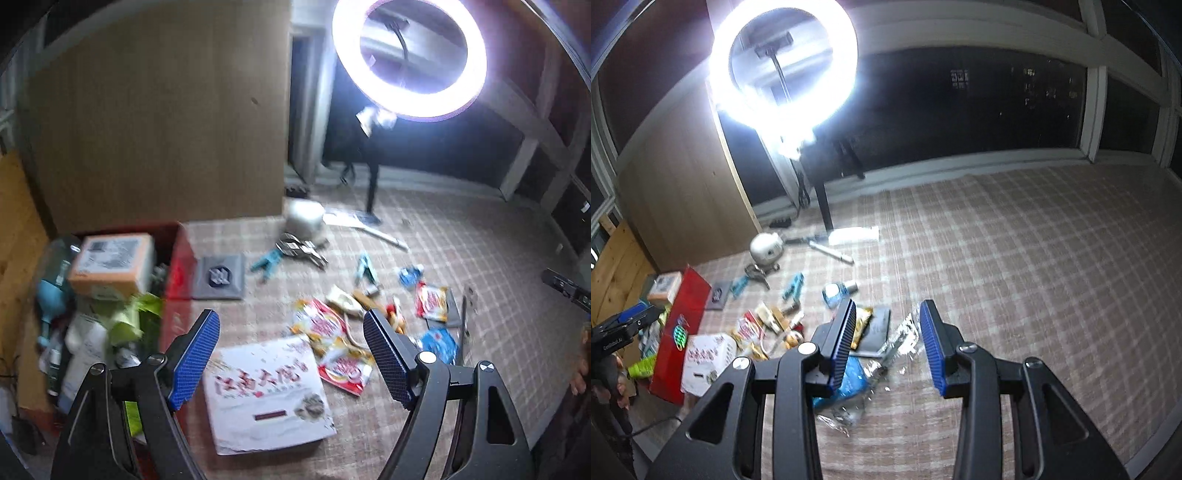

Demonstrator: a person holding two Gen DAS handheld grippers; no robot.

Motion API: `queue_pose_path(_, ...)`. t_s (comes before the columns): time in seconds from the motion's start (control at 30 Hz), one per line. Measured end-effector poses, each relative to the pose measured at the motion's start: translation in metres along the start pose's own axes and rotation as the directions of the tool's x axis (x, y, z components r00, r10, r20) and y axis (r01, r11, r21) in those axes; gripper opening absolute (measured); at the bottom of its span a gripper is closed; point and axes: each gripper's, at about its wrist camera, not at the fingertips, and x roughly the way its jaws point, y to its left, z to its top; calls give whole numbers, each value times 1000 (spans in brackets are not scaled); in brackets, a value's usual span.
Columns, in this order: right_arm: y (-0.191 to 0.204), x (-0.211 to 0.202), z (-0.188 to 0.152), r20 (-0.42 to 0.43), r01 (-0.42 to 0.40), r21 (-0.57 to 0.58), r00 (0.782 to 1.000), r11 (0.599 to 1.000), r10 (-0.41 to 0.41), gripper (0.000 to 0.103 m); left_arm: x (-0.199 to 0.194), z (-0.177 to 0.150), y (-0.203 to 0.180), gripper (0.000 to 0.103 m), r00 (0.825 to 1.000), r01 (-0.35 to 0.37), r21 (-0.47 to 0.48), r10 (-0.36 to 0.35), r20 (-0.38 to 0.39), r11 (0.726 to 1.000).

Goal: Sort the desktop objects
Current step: 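Withdraw both open tools from the bin back toward the items, then grasp the white cable with the left tool while the right tool grasps the clear plastic bag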

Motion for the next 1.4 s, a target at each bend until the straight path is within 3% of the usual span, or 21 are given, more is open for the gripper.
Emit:
queue_pose_path(0.23, -17, 32, -17, -94, -12, 51, 995, 999, 17, 36, 29, -15, -34, 78, 994, 74, 102, -66, -82, 992)
queue_pose_path(0.43, -36, 71, -32, -183, -9, 111, 983, 994, 29, 36, 62, -19, -65, 77, 980, 153, 202, -122, -159, 967)
queue_pose_path(0.6, -50, 101, -52, -259, -32, 201, 962, 979, 84, 36, 93, -22, -71, 56, 960, 216, 201, -170, -224, 955)
queue_pose_path(0.73, -52, 114, -61, -279, -75, 257, 949, 963, 148, 36, 109, -28, -80, 52, 948, 245, 230, -182, -262, 942)
queue_pose_path(0.83, -51, 119, -62, -276, -95, 277, 945, 956, 174, 36, 119, -29, -88, 52, 922, 313, 206, -244, -300, 927)
queue_pose_path(0.93, -48, 121, -60, -268, -103, 277, 946, 955, 180, 36, 128, -30, -100, 47, 926, 304, 261, -220, -307, 916)
queue_pose_path(1.1, -40, 129, -57, -289, -108, 247, 940, 963, 180, 36, 148, -31, -110, 24, 917, 313, 282, -212, -337, 907)
queue_pose_path(1.17, -36, 132, -56, -294, -108, 235, 939, 966, 176, 36, 150, -31, -112, 22, 920, 306, 301, -200, -337, 903)
queue_pose_path(1.27, -33, 136, -54, -296, -99, 216, 941, 971, 162, 36, 151, -30, -111, 9, 916, 322, 291, -219, -336, 901)
queue_pose_path(1.4, -35, 137, -51, -309, -78, 240, 939, 968, 153, 36, 147, -25, -106, 5, 908, 357, 264, -266, -325, 896)
